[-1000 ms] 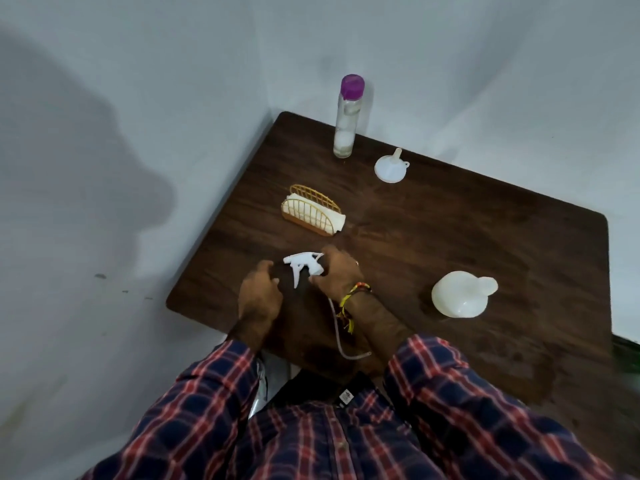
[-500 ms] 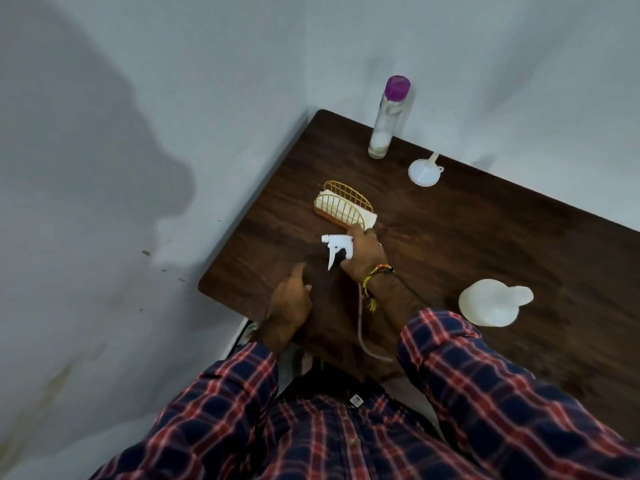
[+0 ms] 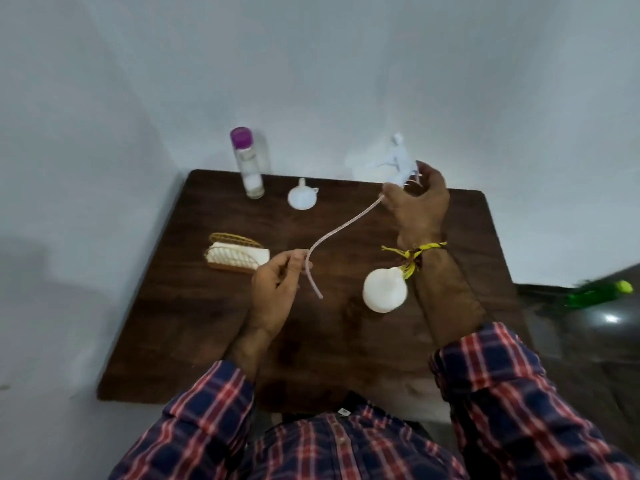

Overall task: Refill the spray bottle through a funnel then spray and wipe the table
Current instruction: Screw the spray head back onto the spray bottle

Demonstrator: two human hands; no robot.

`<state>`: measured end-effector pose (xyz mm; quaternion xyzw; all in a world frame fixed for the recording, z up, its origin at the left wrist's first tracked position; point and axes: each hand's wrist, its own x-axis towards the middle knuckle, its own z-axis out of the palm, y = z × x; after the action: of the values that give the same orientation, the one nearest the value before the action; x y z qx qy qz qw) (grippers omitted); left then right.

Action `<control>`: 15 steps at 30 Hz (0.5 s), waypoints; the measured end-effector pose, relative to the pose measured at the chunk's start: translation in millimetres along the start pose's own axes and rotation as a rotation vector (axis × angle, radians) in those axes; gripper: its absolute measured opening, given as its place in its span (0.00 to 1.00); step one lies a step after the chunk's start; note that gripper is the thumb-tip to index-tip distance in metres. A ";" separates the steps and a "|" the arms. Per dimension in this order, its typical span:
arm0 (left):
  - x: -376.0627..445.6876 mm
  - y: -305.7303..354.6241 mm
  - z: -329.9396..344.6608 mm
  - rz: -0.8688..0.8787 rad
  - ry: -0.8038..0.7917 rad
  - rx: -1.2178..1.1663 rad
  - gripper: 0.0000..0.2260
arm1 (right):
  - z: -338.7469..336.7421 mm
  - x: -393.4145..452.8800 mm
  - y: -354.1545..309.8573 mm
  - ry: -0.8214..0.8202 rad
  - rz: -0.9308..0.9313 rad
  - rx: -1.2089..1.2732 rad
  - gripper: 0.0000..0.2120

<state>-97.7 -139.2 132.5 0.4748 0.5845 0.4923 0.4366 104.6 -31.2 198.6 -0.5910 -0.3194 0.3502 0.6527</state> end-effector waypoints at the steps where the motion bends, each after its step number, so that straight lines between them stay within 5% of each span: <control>1: 2.8 9.0 13.7 0.012 -0.064 -0.018 0.10 | -16.7 9.3 -6.6 0.056 -0.024 0.032 0.24; 6: 17.2 38.8 73.7 -0.057 -0.239 -0.041 0.06 | -81.0 40.8 -20.9 0.250 -0.054 0.191 0.25; 15: 29.2 27.2 146.5 0.097 -0.173 0.207 0.07 | -141.2 65.4 -8.4 0.323 0.021 0.391 0.26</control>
<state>44.0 -85.1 138.5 0.5856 0.5687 0.4070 0.4100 258.6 -54.4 193.4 -0.5052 -0.1311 0.3128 0.7935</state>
